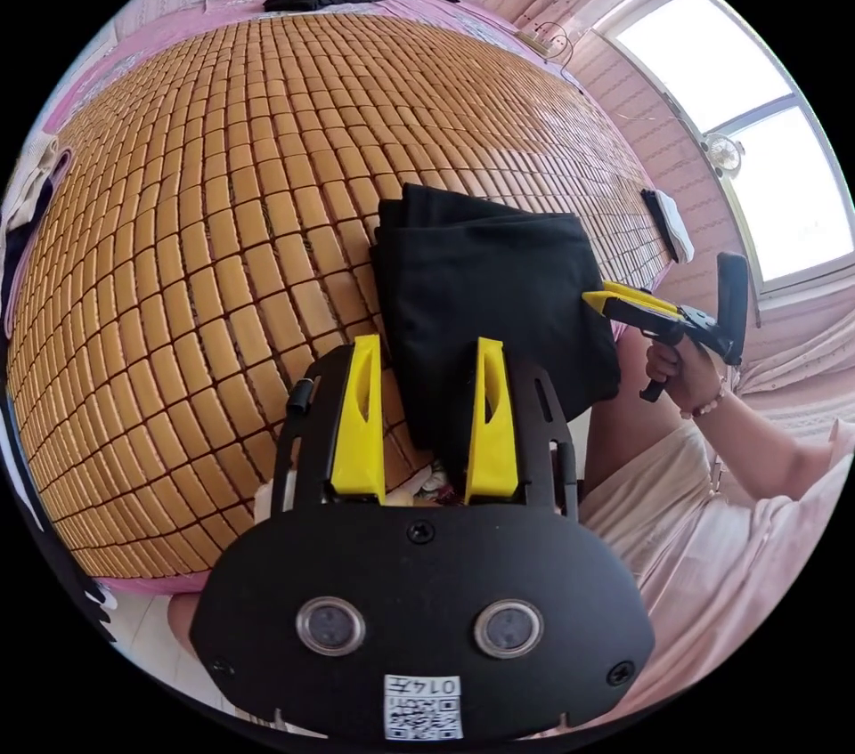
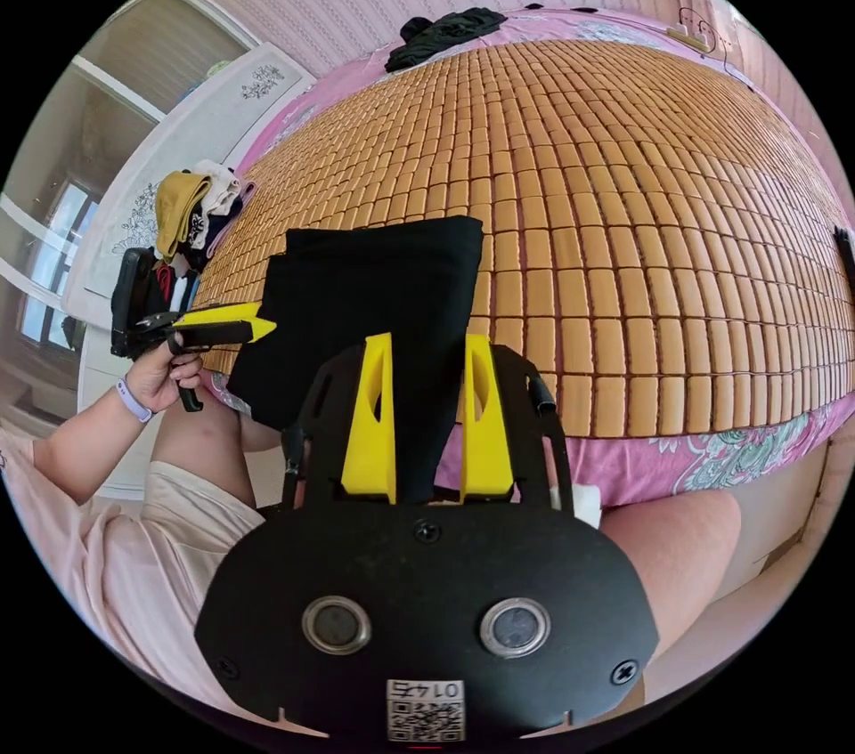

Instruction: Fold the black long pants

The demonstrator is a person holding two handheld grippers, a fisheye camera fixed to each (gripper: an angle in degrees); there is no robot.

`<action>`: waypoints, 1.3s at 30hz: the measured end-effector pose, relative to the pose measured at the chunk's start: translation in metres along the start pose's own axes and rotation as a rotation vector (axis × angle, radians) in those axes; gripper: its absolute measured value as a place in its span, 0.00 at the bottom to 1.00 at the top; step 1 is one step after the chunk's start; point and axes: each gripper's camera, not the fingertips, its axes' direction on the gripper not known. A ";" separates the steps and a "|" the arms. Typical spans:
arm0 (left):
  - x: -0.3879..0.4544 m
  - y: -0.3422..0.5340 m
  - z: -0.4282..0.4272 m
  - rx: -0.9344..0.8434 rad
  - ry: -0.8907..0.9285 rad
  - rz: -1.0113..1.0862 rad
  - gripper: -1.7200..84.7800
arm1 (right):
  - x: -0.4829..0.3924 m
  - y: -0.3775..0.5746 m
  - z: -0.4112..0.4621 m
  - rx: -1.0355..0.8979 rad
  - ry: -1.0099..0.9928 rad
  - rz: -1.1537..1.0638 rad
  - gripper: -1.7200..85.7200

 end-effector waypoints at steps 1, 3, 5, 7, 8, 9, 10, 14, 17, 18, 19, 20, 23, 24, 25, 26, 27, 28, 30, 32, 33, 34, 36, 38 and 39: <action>0.001 -0.004 0.000 -0.016 -0.020 0.004 0.18 | -0.006 0.001 0.000 -0.016 0.019 -0.019 0.13; 0.004 -0.008 0.000 -0.028 -0.062 0.041 0.17 | -0.010 0.003 -0.001 -0.015 0.006 -0.004 0.12; 0.002 -0.014 -0.002 -0.049 -0.066 0.027 0.15 | -0.013 0.005 -0.003 -0.023 -0.060 0.001 0.10; -0.003 -0.016 -0.008 -0.037 -0.040 0.013 0.11 | -0.021 0.006 -0.012 -0.024 -0.128 -0.016 0.08; -0.004 -0.018 -0.010 -0.035 -0.033 0.017 0.09 | -0.024 0.006 -0.016 -0.022 -0.138 -0.017 0.07; -0.004 -0.018 -0.011 -0.037 -0.038 0.023 0.08 | -0.035 0.006 -0.030 0.007 -0.172 -0.039 0.06; -0.004 -0.019 -0.012 -0.034 -0.048 0.030 0.08 | -0.052 0.006 -0.046 0.048 -0.213 -0.093 0.06; -0.011 -0.020 -0.019 0.033 0.062 -0.050 0.08 | -0.109 0.003 -0.092 0.132 -0.227 -0.326 0.05; -0.004 -0.024 -0.026 0.139 0.254 -0.078 0.07 | -0.133 0.003 -0.126 0.177 -0.224 -0.444 0.05; 0.000 -0.026 -0.027 0.158 0.281 -0.076 0.07 | -0.136 0.003 -0.141 0.187 -0.215 -0.482 0.05; 0.008 -0.029 -0.030 0.192 0.322 -0.068 0.07 | -0.135 0.004 -0.154 0.195 -0.193 -0.519 0.05; 0.019 -0.034 -0.033 0.216 0.350 -0.060 0.07 | -0.134 0.005 -0.161 0.198 -0.179 -0.538 0.05; 0.051 -0.054 -0.035 0.239 0.395 -0.027 0.07 | -0.114 0.006 -0.194 0.204 -0.105 -0.572 0.05; 0.059 -0.059 -0.035 0.239 0.404 -0.019 0.07 | -0.100 0.006 -0.207 0.206 -0.078 -0.562 0.05; 0.075 -0.071 -0.033 0.233 0.420 -0.003 0.07 | -0.085 0.005 -0.221 0.202 -0.058 -0.551 0.05; 0.094 -0.084 -0.031 0.221 0.438 0.025 0.07 | -0.077 0.004 -0.228 0.200 -0.048 -0.545 0.05; 0.105 -0.091 -0.029 0.216 0.446 0.043 0.07 | -0.061 0.002 -0.243 0.198 -0.030 -0.530 0.05; 0.127 -0.105 -0.027 0.210 0.464 0.084 0.07 | -0.045 -0.003 -0.259 0.186 -0.023 -0.519 0.05; 0.161 -0.127 -0.021 0.214 0.509 0.129 0.07 | -0.025 -0.012 -0.285 0.173 -0.007 -0.515 0.05; 0.207 -0.156 -0.013 0.229 0.593 0.157 0.07 | -0.007 -0.021 -0.313 0.151 0.013 -0.513 0.05; 0.220 -0.163 -0.012 0.236 0.610 0.167 0.07 | 0.009 -0.025 -0.333 0.135 0.018 -0.498 0.05; 0.247 -0.175 -0.011 0.250 0.638 0.190 0.07 | 0.027 -0.027 -0.355 0.123 0.026 -0.469 0.05; 0.291 -0.189 -0.011 0.280 0.676 0.231 0.08 | 0.056 -0.023 -0.389 0.132 0.101 -0.437 0.06; 0.354 -0.209 -0.011 0.310 0.737 0.229 0.08 | 0.088 -0.018 -0.421 0.146 0.276 -0.319 0.06; 0.369 -0.214 -0.010 0.316 0.760 0.231 0.09 | 0.111 -0.015 -0.436 0.129 0.396 -0.239 0.07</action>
